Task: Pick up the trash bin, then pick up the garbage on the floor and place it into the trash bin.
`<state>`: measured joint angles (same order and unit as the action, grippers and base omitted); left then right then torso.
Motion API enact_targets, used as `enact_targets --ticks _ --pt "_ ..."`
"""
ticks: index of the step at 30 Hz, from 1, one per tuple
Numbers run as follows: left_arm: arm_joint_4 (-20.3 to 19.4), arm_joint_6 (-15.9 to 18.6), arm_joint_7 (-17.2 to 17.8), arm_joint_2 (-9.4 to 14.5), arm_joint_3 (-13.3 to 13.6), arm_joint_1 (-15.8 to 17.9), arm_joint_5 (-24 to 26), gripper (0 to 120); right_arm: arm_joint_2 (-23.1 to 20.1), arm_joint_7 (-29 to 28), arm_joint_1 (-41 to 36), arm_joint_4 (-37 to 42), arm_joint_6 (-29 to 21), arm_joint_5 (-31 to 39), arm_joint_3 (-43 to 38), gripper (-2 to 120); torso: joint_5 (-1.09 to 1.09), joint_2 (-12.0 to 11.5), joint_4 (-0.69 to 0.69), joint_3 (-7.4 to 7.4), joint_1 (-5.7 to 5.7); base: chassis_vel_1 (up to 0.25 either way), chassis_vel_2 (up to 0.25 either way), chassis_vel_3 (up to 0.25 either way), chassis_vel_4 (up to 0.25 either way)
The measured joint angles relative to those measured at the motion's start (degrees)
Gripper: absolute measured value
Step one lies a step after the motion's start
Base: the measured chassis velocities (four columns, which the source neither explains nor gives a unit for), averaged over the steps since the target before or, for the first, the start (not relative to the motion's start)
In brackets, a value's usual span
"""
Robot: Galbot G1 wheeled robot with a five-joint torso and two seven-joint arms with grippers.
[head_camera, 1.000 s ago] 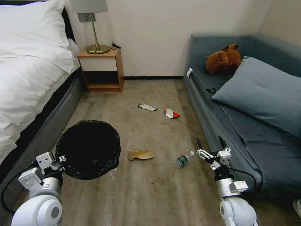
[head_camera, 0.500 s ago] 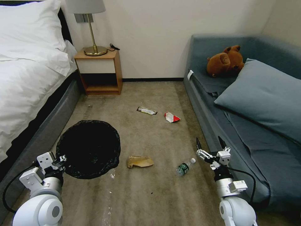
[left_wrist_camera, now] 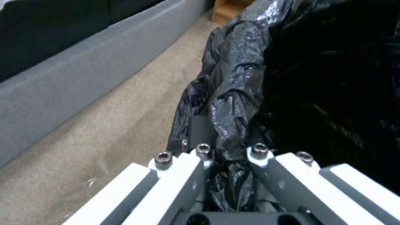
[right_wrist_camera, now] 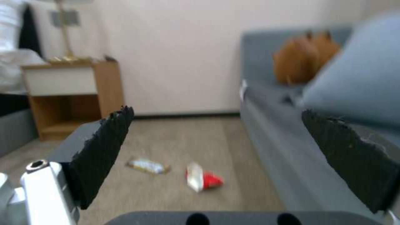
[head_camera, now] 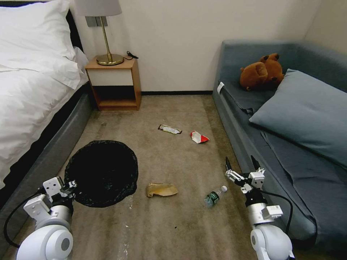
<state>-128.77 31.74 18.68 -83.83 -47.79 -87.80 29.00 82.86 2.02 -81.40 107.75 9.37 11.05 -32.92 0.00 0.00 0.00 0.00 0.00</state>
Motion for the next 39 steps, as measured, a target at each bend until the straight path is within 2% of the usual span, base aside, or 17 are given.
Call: enact_targets --ticks 1,2,3,5,6,7,8,10,11,13,17,18,21,22,24,31,39 --pt "0.0 0.0 0.0 0.0 0.0 0.0 0.0 1 0.0 0.0 0.0 0.0 0.0 0.0 0.0 100 0.0 0.0 0.0 0.0 0.0 0.0 0.0 0.0 0.0" --pt "0.0 0.1 0.03 -0.25 0.18 0.04 -0.39 1 -0.47 -3.74 0.91 -0.05 -4.23 2.39 1.97 100 0.0 0.0 0.0 0.0 0.0 0.0 0.0 0.0 0.0" --pt "0.0 0.1 0.03 -0.25 0.18 0.04 -0.39 1 -0.47 -3.74 0.91 -0.05 -4.23 2.39 1.97 100 0.0 0.0 0.0 0.0 0.0 0.0 0.0 0.0 0.0" --pt "-0.03 0.27 0.06 -0.73 0.4 0.04 -1.12 1 -0.92 -9.92 2.8 -0.69 -11.53 6.95 5.3 100 0.0 0.0 0.0 0.0 0.0 0.0 0.0 0.0 0.0" --pt "-0.03 0.27 0.06 -0.73 0.4 0.04 -1.12 1 -0.92 -9.92 2.8 -0.69 -11.53 6.95 5.3 100 0.0 0.0 0.0 0.0 0.0 0.0 0.0 0.0 0.0" --pt "-0.17 0.44 0.11 -0.98 0.44 0.07 -1.53 1 -0.9 -12.49 3.93 -1.41 -14.65 9.01 6.72 100 0.0 0.0 0.01 0.0 0.0 0.0 0.0 0.0 0.0" --pt "-0.17 0.44 0.11 -0.98 0.44 0.07 -1.53 1 -0.9 -12.49 3.93 -1.41 -14.65 9.01 6.72 100 0.0 0.0 0.01 0.0 0.0 0.0 0.0 0.0 0.0" --pt "-0.3 0.83 0.28 -1.23 0.46 0.3 -2.07 1 -0.45 -16.4 5.44 -2.71 -19.21 10.74 8.35 100 0.0 0.0 0.01 0.0 0.0 0.0 0.0 0.0 0.0" --pt "-0.3 0.83 0.28 -1.23 0.46 0.3 -2.07 1 -0.45 -16.4 5.44 -2.71 -19.21 10.74 8.35 100 0.0 0.0 0.01 0.0 0.0 0.0 0.0 0.0 0.0" --pt "-0.27 1.09 0.61 -1.44 0.51 0.62 -2.52 1 0.16 -19.64 6.23 -3.74 -24.0 11.67 9.29 100 0.0 0.0 0.0 0.0 0.0 0.0 0.0 0.0 0.0" --pt "0.13 1.19 0.71 -1.79 0.89 0.73 -3.27 1 0.78 -24.51 7.22 -4.24 -30.52 14.93 10.52 100 0.0 0.0 0.0 0.0 0.0 0.0 0.0 0.0 0.0" --pt "0.13 1.19 0.71 -1.79 0.89 0.73 -3.27 1 0.78 -24.51 7.22 -4.24 -30.52 14.93 10.52 100 0.0 0.0 0.0 0.0 0.0 0.0 0.0 0.0 0.0" --pt "0.76 1.16 0.74 -2.12 1.31 0.81 -4.38 1 1.07 -28.88 8.75 -4.37 -35.94 17.78 11.32 100 0.0 0.0 0.0 0.0 0.0 0.0 0.0 0.0 0.0" --pt "0.76 1.16 0.74 -2.12 1.31 0.81 -4.38 1 1.07 -28.88 8.75 -4.37 -35.94 17.78 11.32 100 0.0 0.0 0.0 0.0 0.0 0.0 0.0 0.0 0.0" --pt "1.03 1.1 0.74 -2.3 1.62 0.8 -4.79 1 1.31 -31.88 10.01 -4.37 -40.87 21.82 11.72 100 0.0 0.0 0.0 0.0 0.0 0.0 0.0 0.0 0.0" --pt "1.15 0.97 0.78 -2.51 1.76 0.77 -5.45 1 2.76 -35.57 12.01 -6.14 -46.85 25.11 12.65 100 0.0 0.0 0.0 0.0 0.0 0.0 0.0 0.0 0.0" --pt "0.54 0.88 0.85 -2.67 1.65 0.56 -5.61 1 4.99 -37.63 14.22 -10.59 -47.77 26.31 13.06 100 0.0 0.0 0.0 0.0 0.0 0.0 0.0 0.0 0.0"
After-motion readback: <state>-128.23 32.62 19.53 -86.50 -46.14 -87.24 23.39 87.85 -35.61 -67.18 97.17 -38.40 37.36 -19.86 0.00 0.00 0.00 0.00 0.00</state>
